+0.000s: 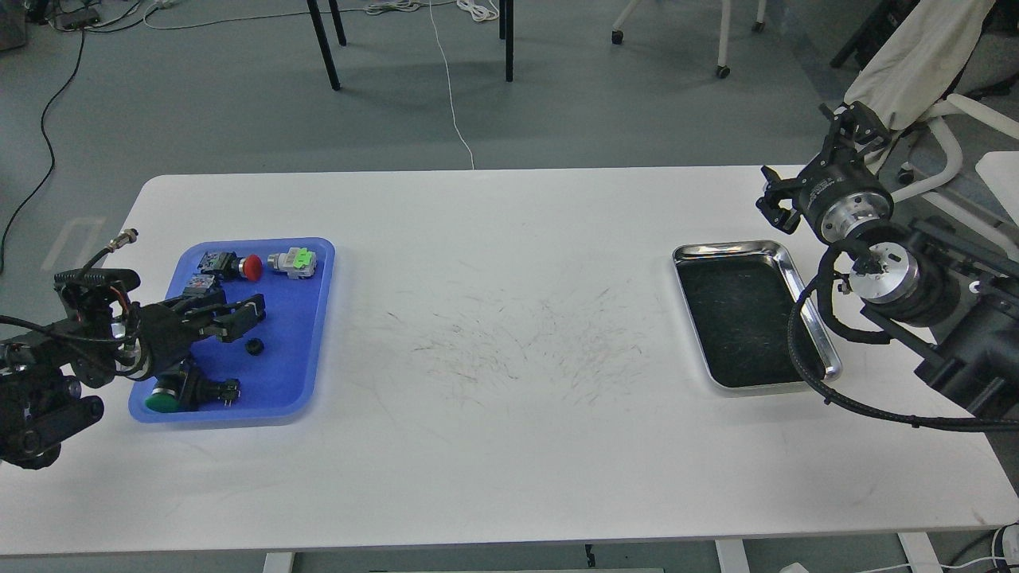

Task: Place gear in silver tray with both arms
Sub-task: 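Reach the left gripper into the blue tray and grasp a black gear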

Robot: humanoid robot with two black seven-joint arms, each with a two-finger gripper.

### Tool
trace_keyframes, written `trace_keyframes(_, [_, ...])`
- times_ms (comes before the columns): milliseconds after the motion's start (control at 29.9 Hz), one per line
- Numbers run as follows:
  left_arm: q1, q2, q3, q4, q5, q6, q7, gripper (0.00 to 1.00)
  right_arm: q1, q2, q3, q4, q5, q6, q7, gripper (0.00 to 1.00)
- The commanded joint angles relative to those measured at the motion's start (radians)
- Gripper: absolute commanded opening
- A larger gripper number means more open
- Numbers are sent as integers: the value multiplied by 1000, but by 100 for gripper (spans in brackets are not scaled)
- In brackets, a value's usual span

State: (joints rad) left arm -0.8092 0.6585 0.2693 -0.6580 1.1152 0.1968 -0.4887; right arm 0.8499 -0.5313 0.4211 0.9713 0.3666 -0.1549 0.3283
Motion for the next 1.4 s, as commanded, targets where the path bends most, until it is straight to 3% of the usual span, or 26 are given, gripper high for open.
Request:
trace_keyframes(0, [13,-5,-1,12,0,12,0,63,0,-2,-1,0,0,0,0,99])
trace_keyframes(1370, [28,-105,-1,63,0,35,0,59,-18,-3,-2,-2,-25,0,0,99])
